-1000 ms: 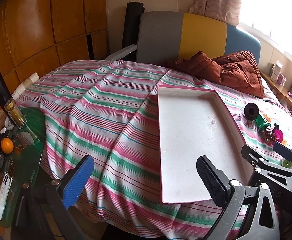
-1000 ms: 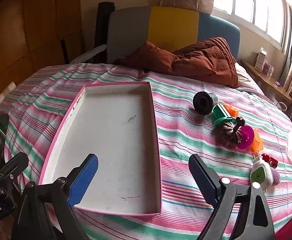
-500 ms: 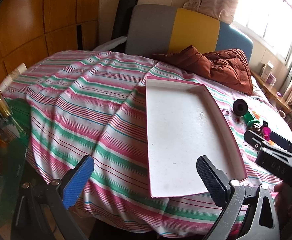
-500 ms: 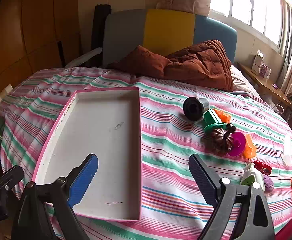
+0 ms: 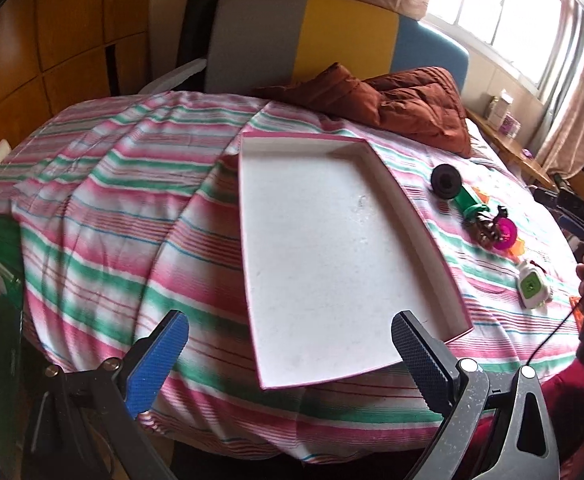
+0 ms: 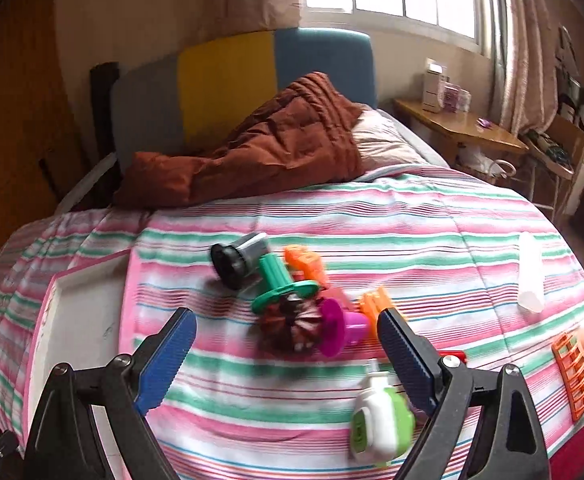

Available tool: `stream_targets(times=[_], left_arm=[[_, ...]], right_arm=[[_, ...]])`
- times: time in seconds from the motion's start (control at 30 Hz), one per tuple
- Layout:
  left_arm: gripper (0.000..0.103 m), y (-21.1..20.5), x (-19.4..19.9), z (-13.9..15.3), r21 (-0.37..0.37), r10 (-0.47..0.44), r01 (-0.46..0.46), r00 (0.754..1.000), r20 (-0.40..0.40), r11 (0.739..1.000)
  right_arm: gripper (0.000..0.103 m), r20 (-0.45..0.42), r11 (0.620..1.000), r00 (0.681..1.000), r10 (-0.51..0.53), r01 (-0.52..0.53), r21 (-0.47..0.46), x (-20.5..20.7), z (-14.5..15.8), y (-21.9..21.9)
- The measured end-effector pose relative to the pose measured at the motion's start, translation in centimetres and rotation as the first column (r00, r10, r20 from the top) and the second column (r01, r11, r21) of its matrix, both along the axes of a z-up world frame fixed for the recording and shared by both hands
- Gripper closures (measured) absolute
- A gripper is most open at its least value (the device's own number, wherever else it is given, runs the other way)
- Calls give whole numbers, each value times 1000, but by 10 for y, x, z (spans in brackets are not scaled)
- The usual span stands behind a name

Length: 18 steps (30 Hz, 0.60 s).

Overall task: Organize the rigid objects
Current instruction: 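Move both tools from the tray toward the cluster of toys, then grasp the black-and-clear cup with the left gripper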

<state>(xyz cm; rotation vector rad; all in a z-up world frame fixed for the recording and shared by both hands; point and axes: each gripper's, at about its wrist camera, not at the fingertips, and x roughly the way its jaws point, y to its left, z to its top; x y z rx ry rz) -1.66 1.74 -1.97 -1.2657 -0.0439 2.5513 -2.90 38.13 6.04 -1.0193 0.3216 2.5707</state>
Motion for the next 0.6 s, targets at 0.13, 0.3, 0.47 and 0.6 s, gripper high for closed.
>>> stream_targets(times=[0.13,0.3,0.47,0.6], left_arm=[[1,16,-8,10,4,-52,52,998,-24,999],[1,49,-26,20,-24,-132,131,990,-39,991],[1,91,-50,26,-59,-223,221,974,-31,974],[1,129,-73,27,-96,-300,296,954,-27,950]], right_arm=[[10,5,991,991,-131,131,-42,9,-14,51],[10,4,942,972,-236,230,-244,23,-28,86],[10,2,928,972,-237,227,-296,24,-30,89],[10,-5,932,977,-215,204,-299,23,-29,86]])
